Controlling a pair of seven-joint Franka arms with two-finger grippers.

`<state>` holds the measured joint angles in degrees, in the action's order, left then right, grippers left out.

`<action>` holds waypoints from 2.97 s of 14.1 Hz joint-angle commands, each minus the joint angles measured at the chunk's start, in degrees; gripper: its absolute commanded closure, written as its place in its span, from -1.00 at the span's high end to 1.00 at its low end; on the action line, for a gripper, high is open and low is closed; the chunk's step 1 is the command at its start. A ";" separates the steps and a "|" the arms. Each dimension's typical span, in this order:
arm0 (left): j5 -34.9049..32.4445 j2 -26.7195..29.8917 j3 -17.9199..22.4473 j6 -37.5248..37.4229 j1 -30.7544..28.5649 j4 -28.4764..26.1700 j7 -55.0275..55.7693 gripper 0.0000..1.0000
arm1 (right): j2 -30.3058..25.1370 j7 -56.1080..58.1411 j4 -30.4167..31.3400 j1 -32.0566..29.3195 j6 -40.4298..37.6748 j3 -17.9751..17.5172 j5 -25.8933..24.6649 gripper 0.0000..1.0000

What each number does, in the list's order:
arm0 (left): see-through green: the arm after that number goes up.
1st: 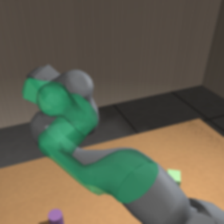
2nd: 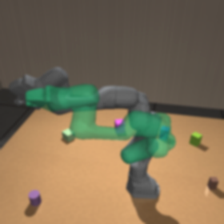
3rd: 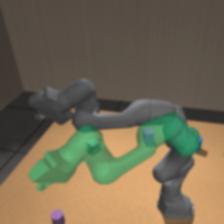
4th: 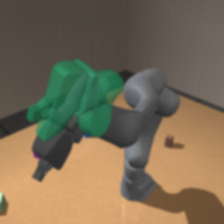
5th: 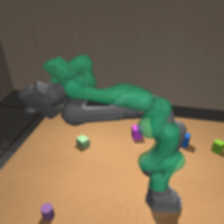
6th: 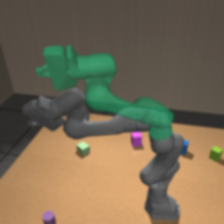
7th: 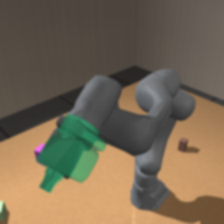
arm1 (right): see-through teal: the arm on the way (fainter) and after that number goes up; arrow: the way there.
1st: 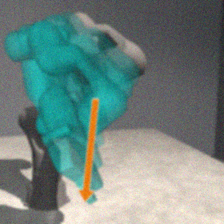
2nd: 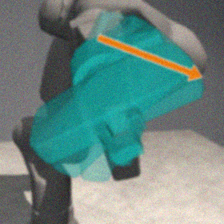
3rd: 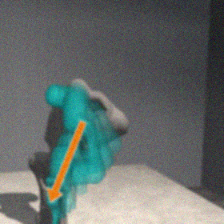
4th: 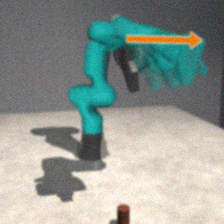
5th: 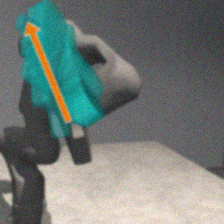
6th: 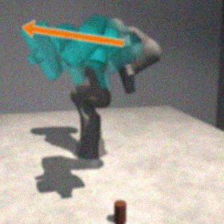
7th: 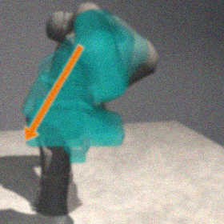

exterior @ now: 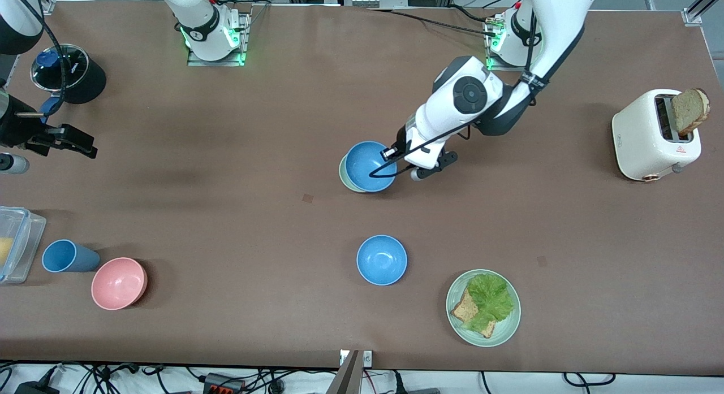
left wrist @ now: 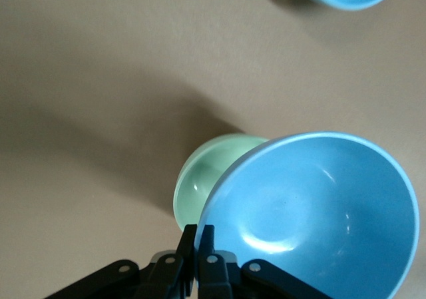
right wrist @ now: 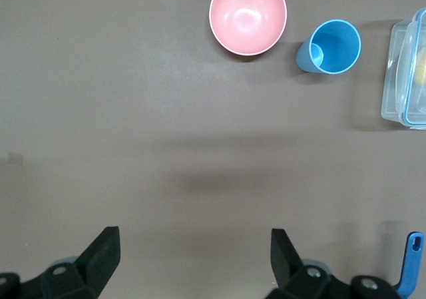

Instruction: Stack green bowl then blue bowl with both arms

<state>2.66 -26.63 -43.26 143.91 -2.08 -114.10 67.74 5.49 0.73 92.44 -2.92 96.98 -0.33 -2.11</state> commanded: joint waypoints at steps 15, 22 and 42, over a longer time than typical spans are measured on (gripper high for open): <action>-14.26 -7.03 2.04 1.73 4.63 3.18 12.94 -0.49 | -1.36 1.55 1.43 -0.25 1.01 0.06 0.70 1.00; -14.26 -5.18 1.07 -13.97 0.59 11.51 11.98 -0.35 | -1.36 1.55 1.51 -0.25 1.01 0.06 0.70 1.00; -5.07 7.79 0.15 -41.16 -28.25 21.91 -50.75 1.00 | -1.53 1.38 1.69 -0.16 0.40 -0.02 0.87 1.00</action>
<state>-8.14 -27.12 -49.61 104.43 -31.95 -90.35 22.47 5.49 1.14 92.53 -2.92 97.32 -0.27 -2.10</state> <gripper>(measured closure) 0.000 0.000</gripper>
